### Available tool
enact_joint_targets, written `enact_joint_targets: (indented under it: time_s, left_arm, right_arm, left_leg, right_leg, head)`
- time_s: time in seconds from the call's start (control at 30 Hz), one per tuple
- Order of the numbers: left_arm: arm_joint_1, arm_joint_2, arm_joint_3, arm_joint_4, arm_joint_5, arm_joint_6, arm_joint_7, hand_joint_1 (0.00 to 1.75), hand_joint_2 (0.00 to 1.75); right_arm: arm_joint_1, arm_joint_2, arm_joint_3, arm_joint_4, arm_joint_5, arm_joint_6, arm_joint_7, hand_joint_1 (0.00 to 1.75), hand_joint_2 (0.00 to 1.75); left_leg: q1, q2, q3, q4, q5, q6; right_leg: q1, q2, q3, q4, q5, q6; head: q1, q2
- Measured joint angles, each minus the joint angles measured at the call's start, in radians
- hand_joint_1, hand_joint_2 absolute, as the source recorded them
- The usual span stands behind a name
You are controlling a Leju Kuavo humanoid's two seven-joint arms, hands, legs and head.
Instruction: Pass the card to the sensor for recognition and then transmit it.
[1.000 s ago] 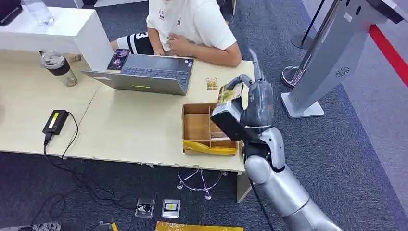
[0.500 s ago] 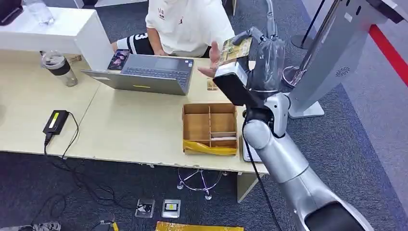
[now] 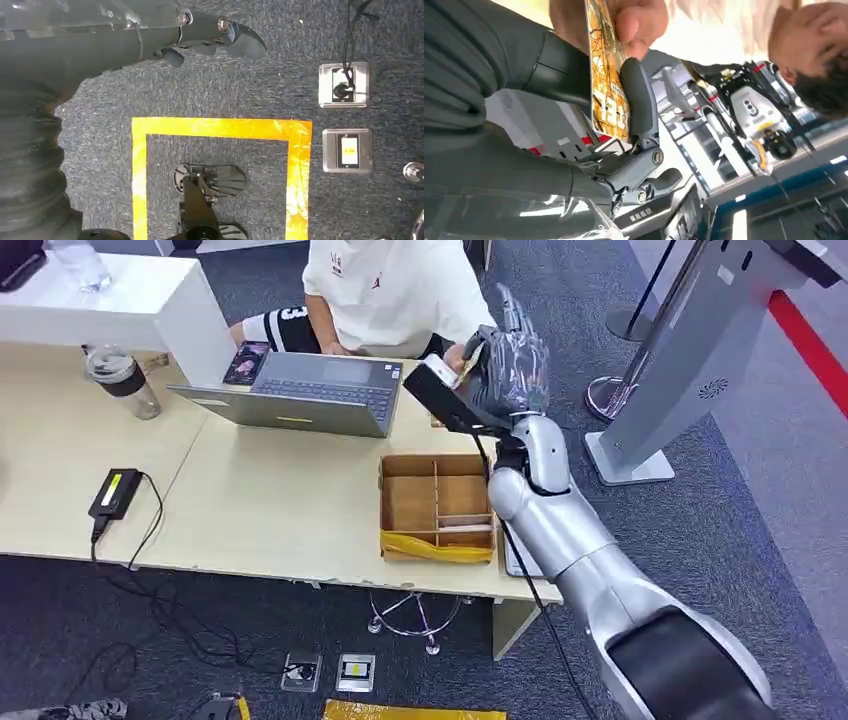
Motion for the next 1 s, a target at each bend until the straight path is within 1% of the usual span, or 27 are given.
enact_joint_targets:
  time_s: [0.03, 0.2, 0.3, 0.4, 0.47, 0.6, 0.73, 0.87, 0.9, 1.0]
  left_arm:
    - [-0.002, 0.000, -0.004, 0.000, -0.002, -0.001, 0.003, 0.00, 1.75]
    - [-0.005, 0.000, -0.012, 0.000, -0.008, -0.004, 0.010, 0.00, 1.75]
    - [-0.005, 0.001, -0.019, 0.000, -0.009, -0.008, 0.013, 0.00, 1.75]
    - [-0.004, 0.002, -0.019, 0.000, -0.009, -0.007, 0.015, 0.00, 1.75]
    - [0.001, 0.002, -0.019, 0.000, 0.002, 0.011, 0.004, 0.00, 1.75]
    - [0.021, 0.002, -0.019, 0.000, 0.020, 0.033, -0.013, 0.00, 1.75]
    - [0.026, -0.001, -0.018, 0.000, 0.041, 0.034, -0.013, 0.00, 1.75]
    - [0.030, 0.005, -0.018, 0.000, 0.068, 0.011, 0.004, 0.00, 1.75]
    - [0.032, 0.009, -0.017, 0.001, 0.078, 0.010, 0.011, 0.00, 1.75]
    - [0.036, 0.013, -0.016, 0.002, 0.100, 0.010, 0.027, 0.00, 1.75]
  right_arm:
    - [-0.004, 0.003, 0.002, 0.015, 0.007, 0.002, 0.007, 0.00, 1.75]
    - [-0.008, 0.009, 0.008, 0.053, 0.038, 0.010, 0.027, 0.00, 1.75]
    - [-0.008, 0.006, 0.014, 0.080, 0.053, -0.004, 0.041, 0.00, 1.75]
    - [-0.008, -0.014, 0.014, 0.087, 0.049, -0.037, 0.042, 0.00, 1.75]
    - [-0.008, -0.037, 0.010, 0.092, 0.035, -0.054, 0.028, 0.00, 1.75]
    - [-0.001, -0.095, -0.018, 0.098, 0.008, -0.081, 0.004, 0.00, 1.75]
    - [0.026, -0.166, -0.055, 0.097, -0.025, -0.083, 0.008, 0.00, 1.75]
    - [0.096, -0.265, -0.116, 0.083, -0.109, -0.057, 0.009, 0.00, 1.75]
    - [0.122, -0.302, -0.138, 0.078, -0.119, -0.046, 0.014, 0.00, 1.75]
    - [0.192, -0.377, -0.192, 0.077, -0.138, 0.003, 0.033, 0.00, 1.75]
  left_leg:
    - [0.000, 0.000, 0.000, 0.000, 0.000, 0.000]
    - [0.000, 0.000, 0.000, 0.000, 0.000, 0.000]
    - [0.000, 0.000, 0.000, 0.000, 0.000, 0.000]
    - [0.000, 0.000, 0.000, 0.000, 0.000, 0.000]
    - [0.000, 0.000, 0.000, 0.000, 0.000, 0.000]
    - [-0.001, 0.001, 0.000, 0.001, 0.000, 0.000]
    - [-0.001, 0.001, 0.001, 0.001, -0.001, 0.000]
    - [-0.001, 0.000, 0.001, 0.001, -0.001, 0.001]
    - [-0.001, -0.001, 0.001, 0.001, -0.001, 0.001]
    - [-0.001, -0.001, 0.000, 0.001, -0.001, 0.001]
  right_leg:
    - [0.000, 0.000, 0.000, 0.000, 0.000, 0.000]
    - [0.000, 0.000, 0.000, 0.000, 0.000, 0.000]
    - [0.000, 0.000, 0.000, 0.000, 0.000, 0.000]
    - [0.000, 0.000, 0.000, 0.000, 0.000, 0.000]
    - [0.000, 0.001, 0.000, 0.000, 0.000, 0.000]
    - [-0.001, 0.002, -0.001, -0.001, 0.000, 0.000]
    - [-0.001, 0.001, -0.001, -0.001, 0.000, 0.000]
    - [-0.001, 0.000, 0.000, -0.001, 0.000, 0.000]
    - [-0.001, -0.001, -0.001, -0.002, 0.000, 0.000]
    - [-0.001, -0.001, 0.000, -0.002, 0.000, 0.000]
  head:
    - [0.001, 0.000]
    - [0.001, 0.000]
    - [0.001, 0.000]
    - [0.000, 0.000]
    - [0.001, 0.000]
    - [0.000, 0.000]
    - [0.000, 0.000]
    - [0.000, 0.000]
    - [0.000, 0.000]
    - [0.000, 0.000]
